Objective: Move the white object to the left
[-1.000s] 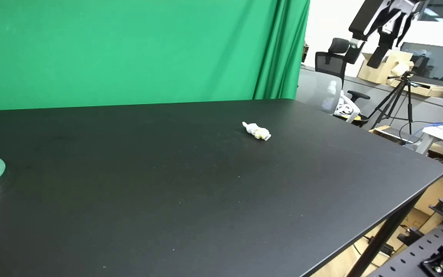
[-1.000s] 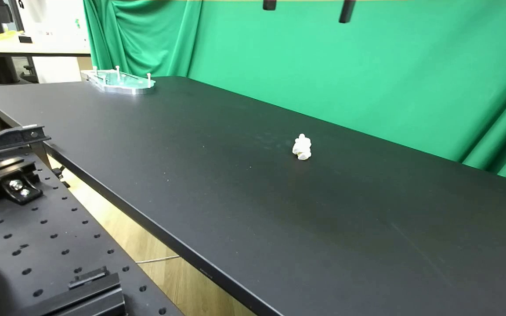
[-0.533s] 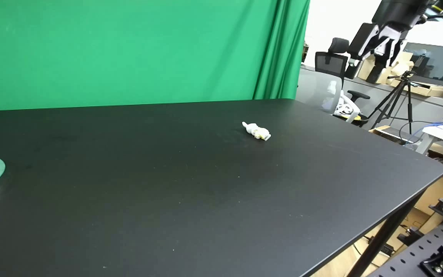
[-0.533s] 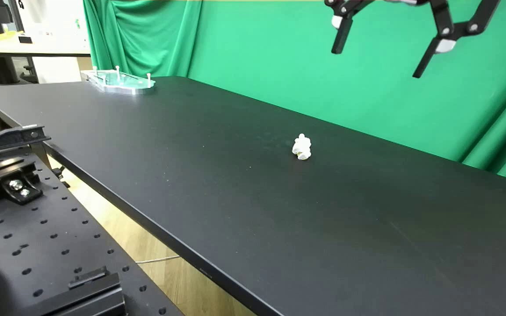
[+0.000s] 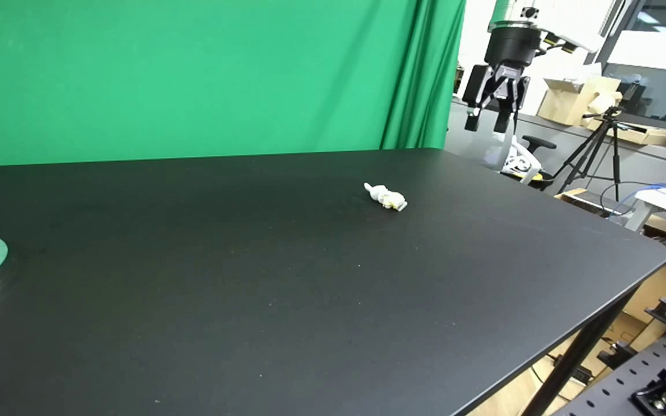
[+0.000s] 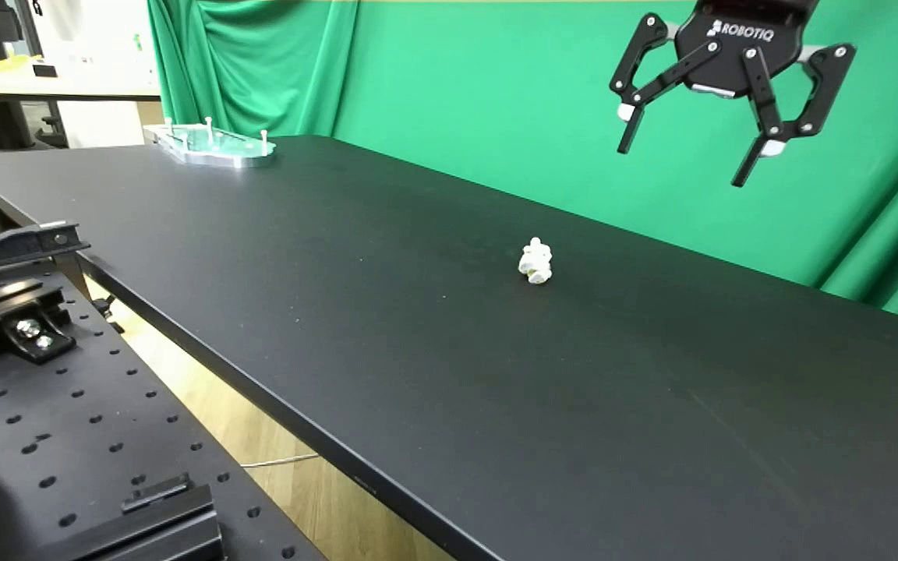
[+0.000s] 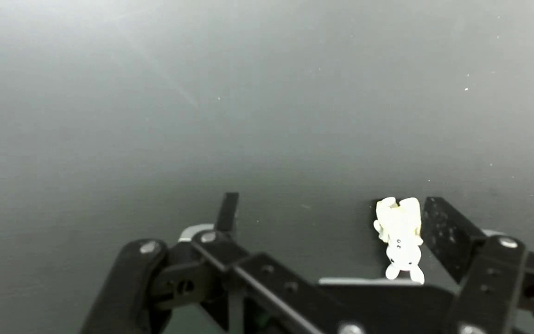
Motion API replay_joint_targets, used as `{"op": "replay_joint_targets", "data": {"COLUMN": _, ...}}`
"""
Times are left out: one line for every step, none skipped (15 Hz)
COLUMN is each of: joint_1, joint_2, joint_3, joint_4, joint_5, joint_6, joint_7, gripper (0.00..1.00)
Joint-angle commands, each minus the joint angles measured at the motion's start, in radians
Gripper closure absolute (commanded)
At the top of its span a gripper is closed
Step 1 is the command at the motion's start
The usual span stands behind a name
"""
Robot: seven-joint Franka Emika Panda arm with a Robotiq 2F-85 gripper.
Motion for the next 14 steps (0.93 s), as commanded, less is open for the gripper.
{"op": "replay_joint_targets", "data": {"joint_1": -0.04, "joint_2": 0.121, "joint_3": 0.085, "joint_4": 0.159, "joint_5": -0.003, "joint_6": -0.078, "joint_7": -0.026, "gripper": 0.0}}
{"op": "replay_joint_targets", "data": {"joint_1": -0.041, "joint_2": 0.147, "joint_3": 0.104, "joint_4": 0.184, "joint_5": -0.007, "joint_6": -0.084, "joint_7": -0.028, "gripper": 0.0}}
{"op": "replay_joint_targets", "data": {"joint_1": -0.043, "joint_2": 0.17, "joint_3": 0.123, "joint_4": 0.206, "joint_5": -0.007, "joint_6": -0.091, "joint_7": -0.032, "gripper": 0.0}}
{"op": "replay_joint_targets", "data": {"joint_1": -0.044, "joint_2": 0.188, "joint_3": 0.142, "joint_4": 0.221, "joint_5": -0.004, "joint_6": -0.09, "joint_7": -0.038, "gripper": 0.0}}
{"op": "replay_joint_targets", "data": {"joint_1": -0.04, "joint_2": 0.204, "joint_3": 0.158, "joint_4": 0.231, "joint_5": -0.011, "joint_6": -0.083, "joint_7": -0.039, "gripper": 0.0}}
{"op": "replay_joint_targets", "data": {"joint_1": -0.037, "joint_2": 0.218, "joint_3": 0.174, "joint_4": 0.237, "joint_5": -0.015, "joint_6": -0.075, "joint_7": -0.039, "gripper": 0.0}}
{"op": "replay_joint_targets", "data": {"joint_1": -0.027, "joint_2": 0.228, "joint_3": 0.187, "joint_4": 0.235, "joint_5": -0.028, "joint_6": -0.057, "joint_7": -0.033, "gripper": 0.0}}
{"op": "replay_joint_targets", "data": {"joint_1": -0.019, "joint_2": 0.235, "joint_3": 0.198, "joint_4": 0.227, "joint_5": -0.042, "joint_6": -0.029, "joint_7": -0.025, "gripper": 0.0}}
{"op": "replay_joint_targets", "data": {"joint_1": -0.012, "joint_2": 0.243, "joint_3": 0.207, "joint_4": 0.22, "joint_5": -0.053, "joint_6": 0.0, "joint_7": -0.015, "gripper": 0.0}}
{"op": "replay_joint_targets", "data": {"joint_1": -0.007, "joint_2": 0.249, "joint_3": 0.214, "joint_4": 0.21, "joint_5": -0.064, "joint_6": 0.034, "joint_7": -0.008, "gripper": 0.0}}
{"op": "replay_joint_targets", "data": {"joint_1": -0.002, "joint_2": 0.256, "joint_3": 0.219, "joint_4": 0.202, "joint_5": -0.076, "joint_6": 0.066, "joint_7": 0.002, "gripper": 0.0}}
{"op": "replay_joint_targets", "data": {"joint_1": -0.001, "joint_2": 0.265, "joint_3": 0.226, "joint_4": 0.194, "joint_5": -0.08, "joint_6": 0.096, "joint_7": 0.007, "gripper": 0.0}}
{"op": "replay_joint_targets", "data": {"joint_1": 0.002, "joint_2": 0.273, "joint_3": 0.228, "joint_4": 0.188, "joint_5": -0.088, "joint_6": 0.124, "joint_7": 0.015, "gripper": 0.0}}
{"op": "replay_joint_targets", "data": {"joint_1": 0.003, "joint_2": 0.282, "joint_3": 0.229, "joint_4": 0.182, "joint_5": -0.092, "joint_6": 0.148, "joint_7": 0.02, "gripper": 0.0}}
